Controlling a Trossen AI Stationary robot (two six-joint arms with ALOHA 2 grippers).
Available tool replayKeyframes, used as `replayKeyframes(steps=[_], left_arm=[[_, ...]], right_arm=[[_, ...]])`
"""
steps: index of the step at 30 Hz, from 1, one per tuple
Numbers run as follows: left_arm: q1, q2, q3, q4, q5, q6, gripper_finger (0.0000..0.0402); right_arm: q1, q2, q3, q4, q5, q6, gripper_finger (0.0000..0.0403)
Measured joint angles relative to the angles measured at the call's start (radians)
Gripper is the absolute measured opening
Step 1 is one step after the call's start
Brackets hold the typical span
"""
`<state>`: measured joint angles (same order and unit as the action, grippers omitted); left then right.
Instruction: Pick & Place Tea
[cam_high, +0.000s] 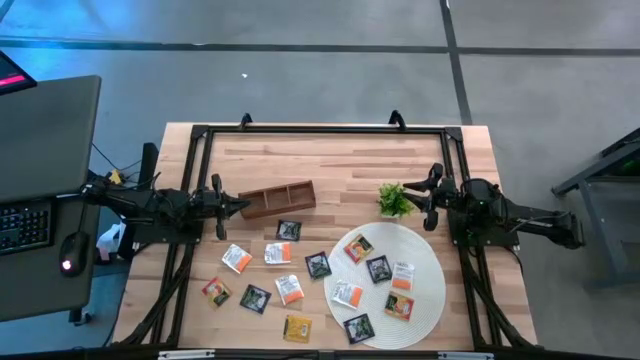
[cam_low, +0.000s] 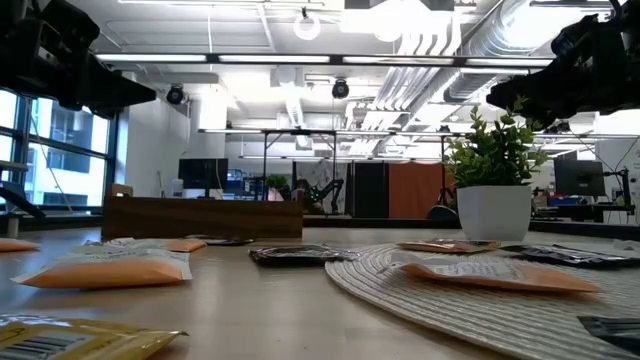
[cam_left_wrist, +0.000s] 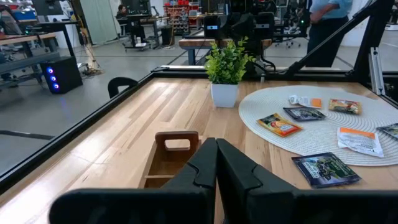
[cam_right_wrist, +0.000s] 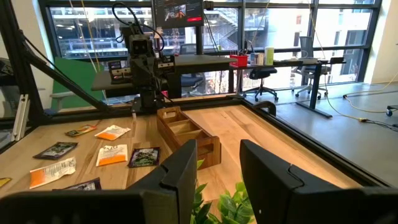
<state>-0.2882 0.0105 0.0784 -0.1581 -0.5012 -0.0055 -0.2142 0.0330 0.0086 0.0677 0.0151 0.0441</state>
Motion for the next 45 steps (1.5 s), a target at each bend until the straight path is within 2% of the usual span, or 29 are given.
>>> replayKeyframes(steps=[41,45], left_arm=[[0.0,0.0,0.0,0.002,0.0,-0.002,0.0005],[0.0,0.0,-0.003,0.046,-0.006,0.0,0.0005]], right_arm=[[0.0,0.0,0.0,0.005,0.0,0.001,0.0119],[0.0,0.0,0.0,0.02,-0.001,0.063,0.0119]])
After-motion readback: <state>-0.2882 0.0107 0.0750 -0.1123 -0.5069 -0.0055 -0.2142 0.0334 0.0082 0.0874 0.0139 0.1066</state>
